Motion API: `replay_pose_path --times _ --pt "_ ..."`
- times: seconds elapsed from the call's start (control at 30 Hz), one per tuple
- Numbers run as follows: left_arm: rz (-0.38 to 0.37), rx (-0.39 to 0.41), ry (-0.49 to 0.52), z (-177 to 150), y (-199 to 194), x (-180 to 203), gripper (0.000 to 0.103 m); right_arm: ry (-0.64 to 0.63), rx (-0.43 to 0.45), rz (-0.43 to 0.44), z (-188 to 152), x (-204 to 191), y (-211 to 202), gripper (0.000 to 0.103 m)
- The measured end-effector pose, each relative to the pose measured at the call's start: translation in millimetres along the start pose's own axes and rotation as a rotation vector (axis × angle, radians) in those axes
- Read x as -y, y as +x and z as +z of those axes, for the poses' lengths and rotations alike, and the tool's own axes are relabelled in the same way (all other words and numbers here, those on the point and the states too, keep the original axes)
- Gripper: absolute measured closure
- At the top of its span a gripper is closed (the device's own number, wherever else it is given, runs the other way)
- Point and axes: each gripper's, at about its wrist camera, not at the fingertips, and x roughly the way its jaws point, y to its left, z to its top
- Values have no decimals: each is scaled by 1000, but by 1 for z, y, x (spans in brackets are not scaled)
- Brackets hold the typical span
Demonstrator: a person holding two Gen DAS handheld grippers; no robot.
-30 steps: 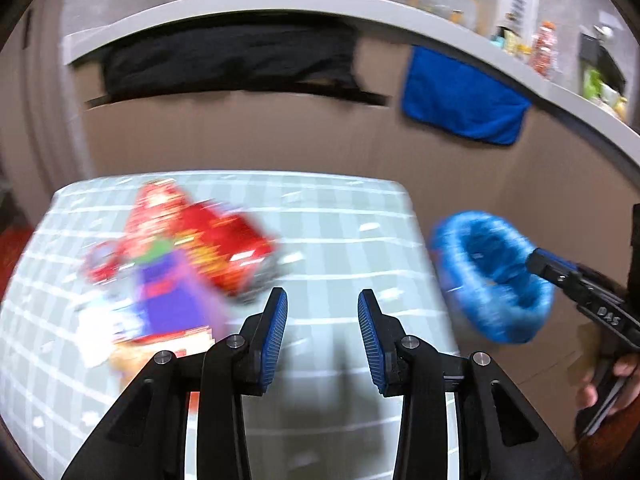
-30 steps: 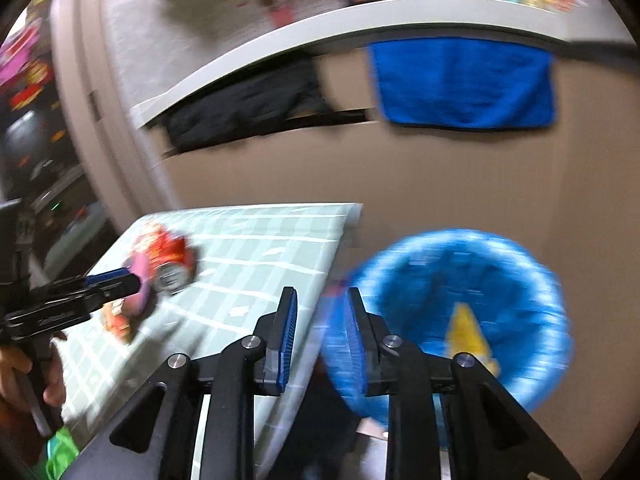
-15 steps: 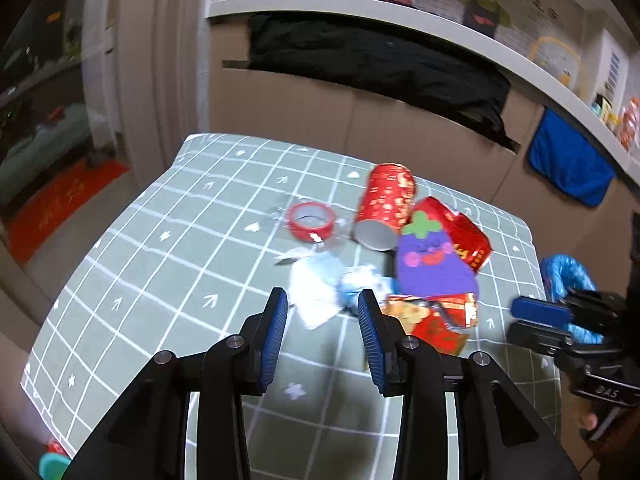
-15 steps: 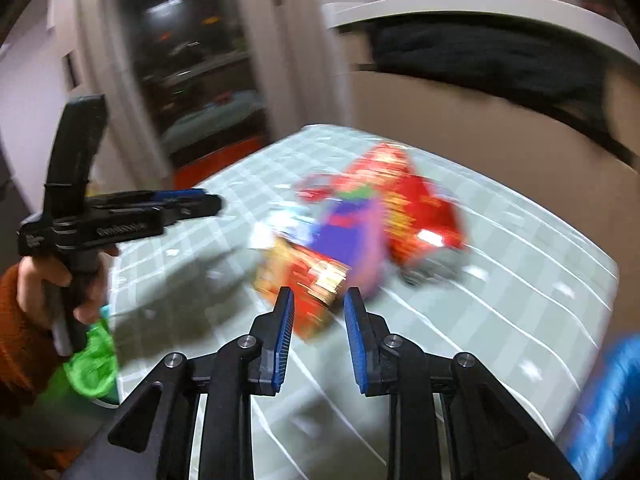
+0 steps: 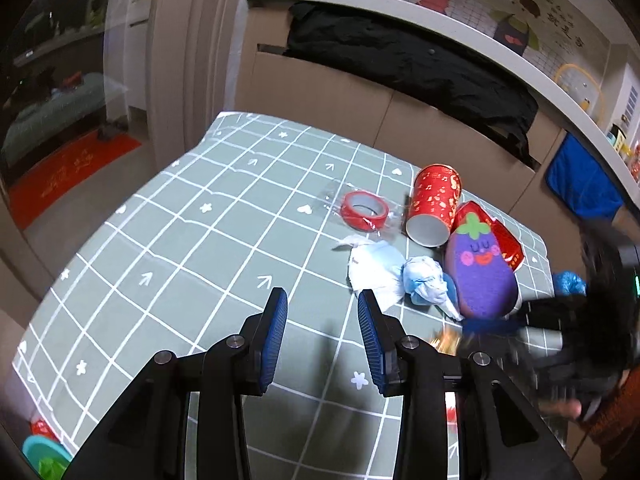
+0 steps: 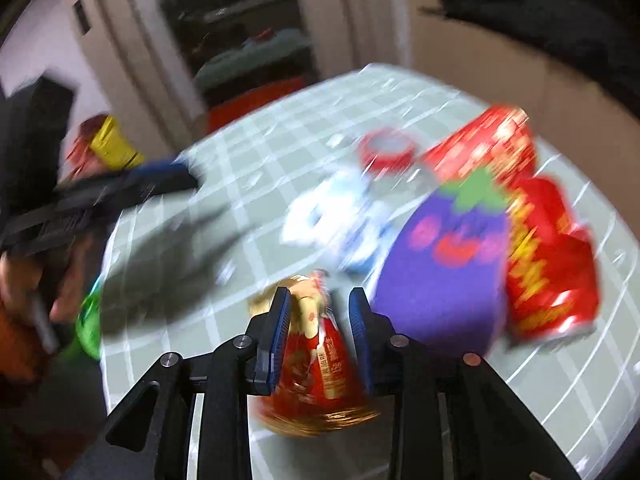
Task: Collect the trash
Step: 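Move both tools back over the remaining trash on the table, then grasp the red snack wrapper with the right tool while the left tool grasps the blue-white tissue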
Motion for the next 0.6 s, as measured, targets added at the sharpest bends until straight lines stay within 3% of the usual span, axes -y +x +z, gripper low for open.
replay_pose_path --times 0.07,0.13,0.33,0.6 --pt "-20 -9 -9 0 7 3 65 -27 -11 6 -18 -7 1 79" --pt "-47 -20 -4 2 15 10 65 -12 -10 -3 -37 -7 -1 93" --pt "-110 -52 4 7 32 31 65 146 70 -26 -75 19 -42 96" --pt "-113 -66 32 3 36 49 65 283 152 -246 -105 65 -99 97"
